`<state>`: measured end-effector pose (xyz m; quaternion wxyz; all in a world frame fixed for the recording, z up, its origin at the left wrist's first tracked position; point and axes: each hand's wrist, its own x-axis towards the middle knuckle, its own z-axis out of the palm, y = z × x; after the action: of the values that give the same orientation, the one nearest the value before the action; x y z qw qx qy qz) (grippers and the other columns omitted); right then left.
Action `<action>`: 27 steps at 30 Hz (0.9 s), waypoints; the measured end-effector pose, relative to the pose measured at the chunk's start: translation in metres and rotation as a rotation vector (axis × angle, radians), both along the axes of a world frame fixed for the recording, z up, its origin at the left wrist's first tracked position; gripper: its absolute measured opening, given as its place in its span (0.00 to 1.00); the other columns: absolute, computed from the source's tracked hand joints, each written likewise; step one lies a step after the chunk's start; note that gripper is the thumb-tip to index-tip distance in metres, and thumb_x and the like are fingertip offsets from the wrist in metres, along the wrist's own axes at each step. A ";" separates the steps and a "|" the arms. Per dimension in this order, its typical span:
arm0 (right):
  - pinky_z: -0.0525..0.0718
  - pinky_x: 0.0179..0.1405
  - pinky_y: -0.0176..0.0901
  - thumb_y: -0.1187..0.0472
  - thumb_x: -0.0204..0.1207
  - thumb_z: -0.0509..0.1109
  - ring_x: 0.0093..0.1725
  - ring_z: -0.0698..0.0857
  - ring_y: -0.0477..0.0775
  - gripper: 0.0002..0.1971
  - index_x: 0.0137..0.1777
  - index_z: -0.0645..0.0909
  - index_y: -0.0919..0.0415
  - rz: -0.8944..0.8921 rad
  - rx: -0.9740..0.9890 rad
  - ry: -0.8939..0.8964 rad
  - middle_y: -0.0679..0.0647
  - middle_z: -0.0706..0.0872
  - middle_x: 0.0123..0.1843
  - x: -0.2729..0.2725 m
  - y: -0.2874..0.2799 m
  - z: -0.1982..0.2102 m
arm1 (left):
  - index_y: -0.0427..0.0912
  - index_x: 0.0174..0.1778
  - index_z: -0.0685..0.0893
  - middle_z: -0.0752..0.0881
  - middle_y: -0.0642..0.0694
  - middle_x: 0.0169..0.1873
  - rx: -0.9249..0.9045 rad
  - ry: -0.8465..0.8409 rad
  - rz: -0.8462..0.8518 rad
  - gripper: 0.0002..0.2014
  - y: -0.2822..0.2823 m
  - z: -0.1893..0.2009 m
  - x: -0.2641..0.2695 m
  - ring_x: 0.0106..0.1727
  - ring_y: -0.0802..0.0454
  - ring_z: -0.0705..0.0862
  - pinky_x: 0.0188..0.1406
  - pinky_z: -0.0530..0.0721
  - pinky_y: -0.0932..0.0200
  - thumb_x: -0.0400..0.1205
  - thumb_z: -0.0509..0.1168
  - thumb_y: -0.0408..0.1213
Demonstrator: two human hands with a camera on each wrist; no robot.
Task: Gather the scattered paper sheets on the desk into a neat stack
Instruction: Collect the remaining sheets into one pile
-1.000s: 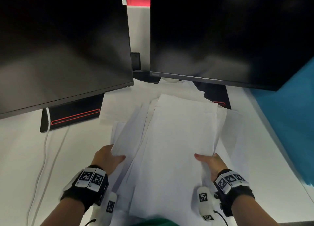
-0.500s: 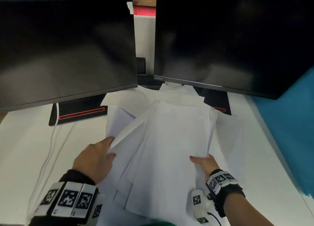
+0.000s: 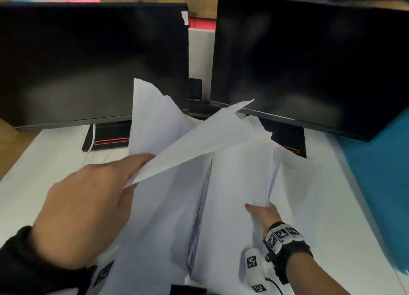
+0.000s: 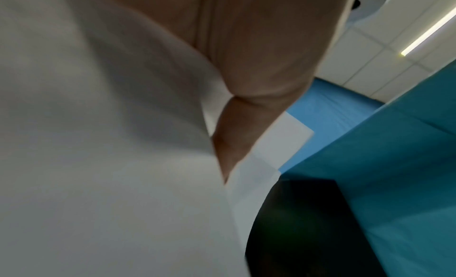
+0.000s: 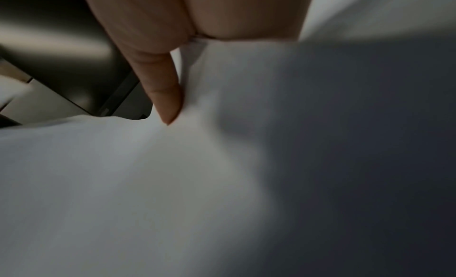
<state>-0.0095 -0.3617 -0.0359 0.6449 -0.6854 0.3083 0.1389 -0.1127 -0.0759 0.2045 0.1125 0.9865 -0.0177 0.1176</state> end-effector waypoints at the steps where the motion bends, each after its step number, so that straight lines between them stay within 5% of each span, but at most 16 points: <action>1: 0.76 0.52 0.45 0.71 0.71 0.72 0.47 0.81 0.60 0.10 0.51 0.77 0.65 0.009 -0.002 -0.001 0.55 0.82 0.37 0.000 0.000 0.002 | 0.79 0.57 0.67 0.88 0.48 0.31 -0.021 -0.026 0.002 0.27 0.002 0.008 -0.001 0.28 0.38 0.85 0.29 0.86 0.44 0.75 0.58 0.36; 2: 0.76 0.52 0.45 0.71 0.71 0.72 0.46 0.81 0.60 0.11 0.52 0.78 0.66 0.020 -0.005 0.001 0.55 0.82 0.36 -0.001 0.000 0.002 | 0.80 0.57 0.68 0.89 0.47 0.32 -0.060 -0.049 -0.010 0.26 0.004 0.015 -0.001 0.29 0.40 0.86 0.31 0.87 0.43 0.76 0.57 0.38; 6: 0.78 0.51 0.47 0.71 0.69 0.73 0.47 0.82 0.61 0.13 0.54 0.80 0.69 0.040 -0.027 0.030 0.58 0.84 0.38 0.001 -0.001 -0.001 | 0.57 0.56 0.81 0.90 0.50 0.37 -0.187 -0.013 -0.011 0.18 0.027 0.020 0.010 0.35 0.46 0.88 0.35 0.87 0.46 0.77 0.55 0.58; 9: 0.80 0.54 0.49 0.71 0.69 0.74 0.48 0.83 0.63 0.12 0.52 0.80 0.69 0.044 -0.019 0.044 0.60 0.85 0.40 0.000 -0.001 0.001 | 0.56 0.50 0.83 0.89 0.51 0.36 -0.230 -0.043 -0.019 0.13 0.037 0.019 0.019 0.35 0.46 0.88 0.35 0.87 0.46 0.77 0.60 0.56; 12: 0.78 0.51 0.47 0.70 0.70 0.73 0.48 0.83 0.63 0.10 0.50 0.78 0.66 0.046 -0.030 0.042 0.58 0.84 0.39 0.000 0.000 0.003 | 0.57 0.56 0.83 0.91 0.52 0.39 -0.371 -0.009 -0.075 0.17 0.031 0.022 0.022 0.38 0.49 0.90 0.36 0.88 0.46 0.76 0.61 0.58; 15: 0.79 0.43 0.44 0.68 0.72 0.70 0.42 0.83 0.60 0.09 0.51 0.78 0.65 0.047 -0.049 0.043 0.57 0.83 0.38 -0.002 0.002 0.006 | 0.54 0.42 0.86 0.90 0.47 0.33 -0.523 -0.053 -0.088 0.03 0.017 0.012 0.036 0.31 0.50 0.88 0.31 0.87 0.50 0.76 0.70 0.40; 18: 0.77 0.39 0.46 0.69 0.72 0.67 0.36 0.79 0.58 0.04 0.46 0.78 0.67 0.037 0.008 0.064 0.59 0.81 0.34 -0.004 0.002 0.007 | 0.51 0.40 0.85 0.90 0.62 0.30 -0.812 0.104 -0.030 0.09 0.006 -0.027 0.052 0.31 0.61 0.86 0.33 0.83 0.71 0.70 0.75 0.32; 22: 0.82 0.48 0.50 0.65 0.69 0.69 0.39 0.82 0.59 0.03 0.42 0.79 0.63 0.045 0.037 0.064 0.59 0.84 0.36 -0.007 0.002 0.011 | 0.54 0.60 0.79 0.89 0.52 0.51 -0.990 0.294 0.116 0.28 0.001 -0.106 0.065 0.54 0.47 0.86 0.58 0.83 0.44 0.62 0.74 0.46; 24: 0.84 0.52 0.54 0.69 0.67 0.71 0.43 0.85 0.62 0.07 0.44 0.81 0.63 0.046 0.103 0.069 0.62 0.87 0.41 -0.009 0.001 0.014 | 0.49 0.69 0.74 0.85 0.43 0.58 -1.015 0.361 0.184 0.34 -0.002 -0.135 0.066 0.58 0.41 0.84 0.61 0.81 0.39 0.66 0.74 0.40; 27: 0.83 0.50 0.52 0.73 0.59 0.76 0.44 0.85 0.60 0.19 0.52 0.82 0.66 0.046 0.218 0.033 0.59 0.90 0.39 -0.012 -0.001 0.018 | 0.39 0.65 0.78 0.86 0.34 0.57 -1.018 0.443 0.314 0.31 0.000 -0.164 0.067 0.55 0.35 0.85 0.60 0.81 0.37 0.65 0.76 0.35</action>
<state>-0.0213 -0.3623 -0.0178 0.7071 -0.6158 0.2860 0.1975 -0.0456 -0.0763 0.0401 0.5554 0.8000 0.2115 -0.0826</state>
